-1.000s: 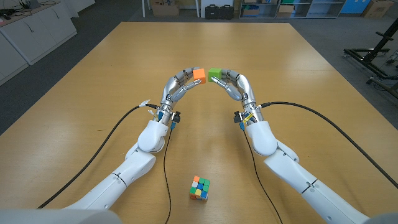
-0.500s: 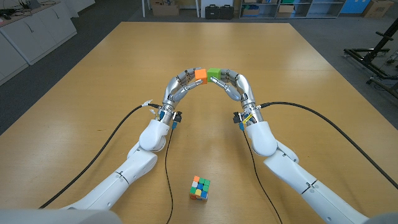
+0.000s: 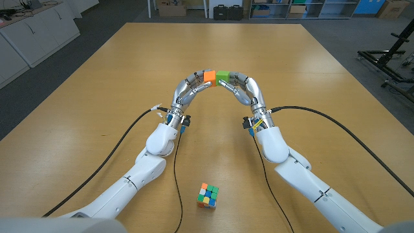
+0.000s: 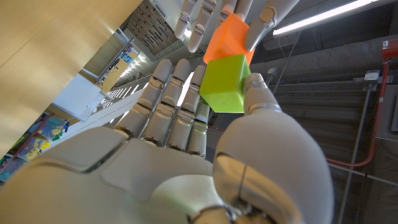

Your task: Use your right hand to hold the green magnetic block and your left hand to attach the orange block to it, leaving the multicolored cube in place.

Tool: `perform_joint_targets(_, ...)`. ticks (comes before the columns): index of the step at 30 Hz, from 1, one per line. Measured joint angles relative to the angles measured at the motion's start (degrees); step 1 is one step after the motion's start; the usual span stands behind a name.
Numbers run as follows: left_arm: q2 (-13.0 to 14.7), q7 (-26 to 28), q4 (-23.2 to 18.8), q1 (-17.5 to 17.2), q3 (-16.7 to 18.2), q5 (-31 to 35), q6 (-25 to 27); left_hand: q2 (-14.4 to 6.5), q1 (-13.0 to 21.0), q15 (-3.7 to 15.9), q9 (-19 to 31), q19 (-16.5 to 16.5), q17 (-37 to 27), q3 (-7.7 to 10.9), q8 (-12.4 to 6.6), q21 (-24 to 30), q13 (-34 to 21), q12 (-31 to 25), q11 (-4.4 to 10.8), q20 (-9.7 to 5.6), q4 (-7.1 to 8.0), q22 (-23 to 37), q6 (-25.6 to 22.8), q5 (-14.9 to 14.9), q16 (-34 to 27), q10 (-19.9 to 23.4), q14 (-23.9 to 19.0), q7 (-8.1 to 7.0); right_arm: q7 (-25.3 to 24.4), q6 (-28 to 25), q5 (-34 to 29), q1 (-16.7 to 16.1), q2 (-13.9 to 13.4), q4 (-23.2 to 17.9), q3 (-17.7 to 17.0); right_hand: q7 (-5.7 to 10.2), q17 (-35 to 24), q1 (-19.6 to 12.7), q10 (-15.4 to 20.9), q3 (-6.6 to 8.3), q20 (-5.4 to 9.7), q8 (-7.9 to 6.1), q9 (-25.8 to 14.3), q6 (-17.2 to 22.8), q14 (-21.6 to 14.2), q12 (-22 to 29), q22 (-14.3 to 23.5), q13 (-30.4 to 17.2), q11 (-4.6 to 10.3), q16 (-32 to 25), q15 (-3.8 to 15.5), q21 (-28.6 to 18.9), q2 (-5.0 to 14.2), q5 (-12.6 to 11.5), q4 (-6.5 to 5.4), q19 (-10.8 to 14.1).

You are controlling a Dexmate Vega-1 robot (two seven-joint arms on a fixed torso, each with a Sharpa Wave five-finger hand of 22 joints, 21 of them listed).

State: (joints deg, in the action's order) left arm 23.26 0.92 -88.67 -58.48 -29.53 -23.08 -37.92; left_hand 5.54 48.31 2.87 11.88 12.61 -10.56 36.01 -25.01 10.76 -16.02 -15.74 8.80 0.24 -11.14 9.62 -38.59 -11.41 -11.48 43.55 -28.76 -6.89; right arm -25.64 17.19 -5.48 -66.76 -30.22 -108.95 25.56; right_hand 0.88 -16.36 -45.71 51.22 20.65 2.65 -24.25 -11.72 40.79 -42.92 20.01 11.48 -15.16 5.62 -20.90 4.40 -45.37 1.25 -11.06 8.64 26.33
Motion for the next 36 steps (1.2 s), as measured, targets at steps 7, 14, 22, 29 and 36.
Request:
perform_joint_targets(7, 0.2, -1.7, 0.0, 0.1, -0.3, -1.1, 0.0, 0.0, 0.0, -0.10, 0.0, -0.3, 0.0, -0.25, 0.00, 0.0, -0.3, 0.0, 0.00, -0.30, 0.25, 0.0, 0.0, 0.0, 0.0, 0.0, -0.5, 0.00, 0.3, 0.0, 0.0, 0.2, 0.1, 0.2, 0.2, -0.08, -0.3, 0.0, 0.7, -0.14, 0.00, -0.11, 0.0, 0.1, 0.0, 0.0, 0.0, 0.3, 0.73, 0.0, 0.00, -0.1, -0.01, 0.1, -0.15, 0.0)
perform_joint_targets(14, 0.7, -3.0, -0.1, 0.1, -0.4, -1.9, 0.1, 0.3, -1.9, -0.11, 0.0, -0.8, 0.0, -1.05, 0.73, 0.0, -0.3, 1.1, 0.00, 0.17, 1.05, 0.0, 0.3, 0.0, 0.3, 0.0, -0.1, -0.27, 0.5, 0.0, 0.0, 0.4, 0.2, 0.2, 0.4, -0.08, -0.3, 0.0, 1.1, -0.24, 0.00, -0.22, 0.0, 0.1, -0.1, 0.0, 0.0, 0.4, 0.72, 0.0, 0.05, -0.2, -0.01, 0.1, -0.24, 0.0)
perform_joint_targets(22, 1.0, -4.2, -0.4, 0.0, -0.4, -2.3, 0.2, 0.8, -12.2, -0.22, 0.1, -2.5, 0.0, -2.80, 3.49, 0.0, -0.9, 3.6, 2.57, 2.28, 3.14, 0.0, 3.3, 0.6, 0.7, -1.9, 2.9, -1.62, 1.0, -0.4, -0.2, 0.5, 0.2, 0.3, 0.6, -0.20, -0.3, 0.0, 1.2, -0.31, 0.00, -0.63, 0.0, 0.2, -0.2, 0.0, 0.0, 0.2, 0.72, 0.0, 0.23, -0.2, -0.01, 0.0, -0.31, 0.0)
perform_joint_targets(29, 1.4, -5.7, -0.6, 0.0, -0.7, -2.5, 0.6, 2.3, -18.1, -0.34, 0.2, -3.9, -0.3, -5.14, 6.68, 0.0, -1.3, 4.4, 0.36, 4.12, 3.65, 0.1, 9.5, 1.1, 0.7, -7.7, 5.9, 0.20, 1.4, -0.7, -0.3, 0.5, 0.2, 0.2, 0.8, -0.39, -0.3, 0.1, 1.3, -0.31, 0.00, -0.58, 0.2, 0.4, -0.2, 0.0, 0.0, 0.1, 0.63, 0.0, 0.23, -0.2, 0.07, -0.2, -0.32, 0.0)
perform_joint_targets(36, 1.8, -6.3, -0.7, 0.1, -0.8, -2.7, 1.1, 3.7, -21.2, -0.34, 0.3, -4.7, -0.3, -6.44, 8.49, 0.0, -1.5, 4.8, -1.02, 5.09, 3.54, 0.1, 13.3, 1.1, 0.7, -11.3, 7.7, 1.48, 1.4, -0.7, -0.1, 0.4, 0.0, 0.1, 0.6, -0.40, -0.3, 0.1, 1.4, -0.31, 0.00, -0.44, 0.1, 0.4, -0.2, 0.0, 0.0, 0.1, 0.47, 0.0, 0.22, -0.2, 0.09, -0.2, -0.32, 0.0)
